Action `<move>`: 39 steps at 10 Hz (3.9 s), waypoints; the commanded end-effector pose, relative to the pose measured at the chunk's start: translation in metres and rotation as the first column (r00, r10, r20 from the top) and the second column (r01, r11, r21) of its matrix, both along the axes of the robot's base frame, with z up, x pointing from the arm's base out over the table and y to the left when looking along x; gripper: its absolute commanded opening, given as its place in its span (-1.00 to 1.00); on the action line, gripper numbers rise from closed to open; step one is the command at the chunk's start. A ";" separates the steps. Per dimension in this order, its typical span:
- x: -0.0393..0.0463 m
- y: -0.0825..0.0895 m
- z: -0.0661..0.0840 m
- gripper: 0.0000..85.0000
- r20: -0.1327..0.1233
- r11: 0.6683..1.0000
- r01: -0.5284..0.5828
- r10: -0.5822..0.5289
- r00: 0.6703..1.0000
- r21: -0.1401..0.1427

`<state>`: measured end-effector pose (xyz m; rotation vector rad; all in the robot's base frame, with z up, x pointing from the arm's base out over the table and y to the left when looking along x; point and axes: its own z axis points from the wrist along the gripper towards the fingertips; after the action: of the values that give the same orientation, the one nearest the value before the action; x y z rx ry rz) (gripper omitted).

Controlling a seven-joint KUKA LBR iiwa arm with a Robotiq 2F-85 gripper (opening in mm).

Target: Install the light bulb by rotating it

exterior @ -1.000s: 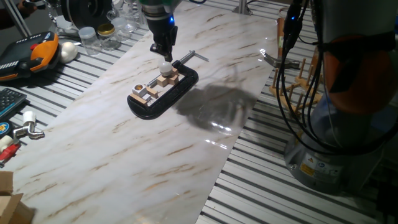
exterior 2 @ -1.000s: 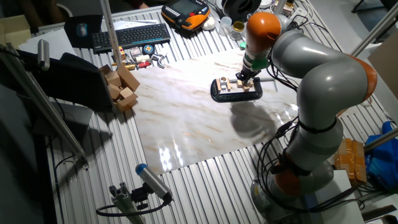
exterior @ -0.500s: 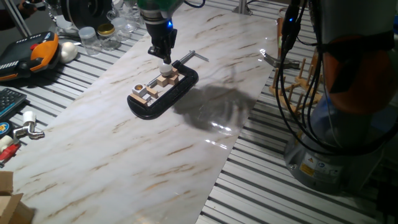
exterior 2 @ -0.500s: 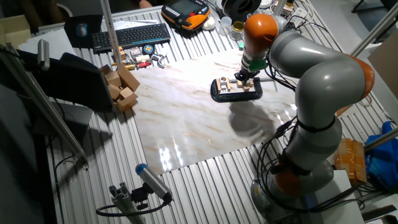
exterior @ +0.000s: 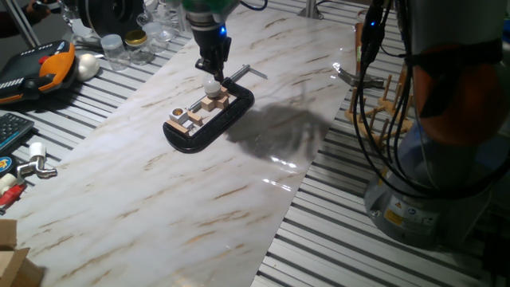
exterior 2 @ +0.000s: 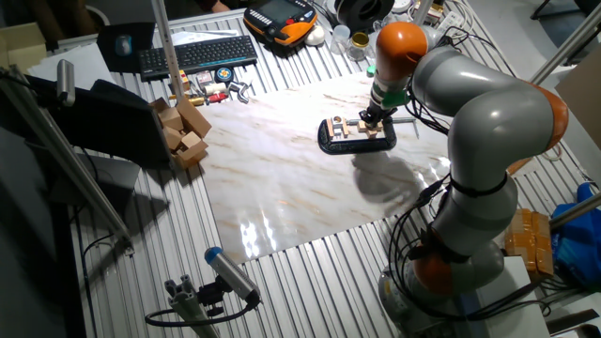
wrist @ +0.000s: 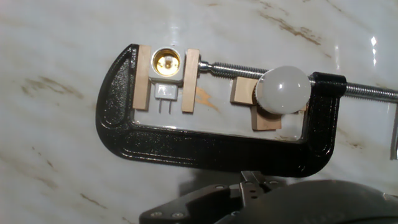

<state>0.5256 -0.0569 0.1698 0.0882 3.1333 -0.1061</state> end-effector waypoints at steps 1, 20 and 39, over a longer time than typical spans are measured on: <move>-0.0002 -0.001 0.000 -1.00 -0.004 1.000 0.006 -0.006 1.000 -0.001; 0.0066 -0.014 -0.006 -1.00 0.063 1.000 -0.004 0.006 0.998 -0.020; 0.0307 -0.037 -0.022 0.20 0.127 0.999 -0.033 0.038 0.991 -0.040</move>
<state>0.5565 -0.0941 0.1476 0.0365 3.0023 -0.1493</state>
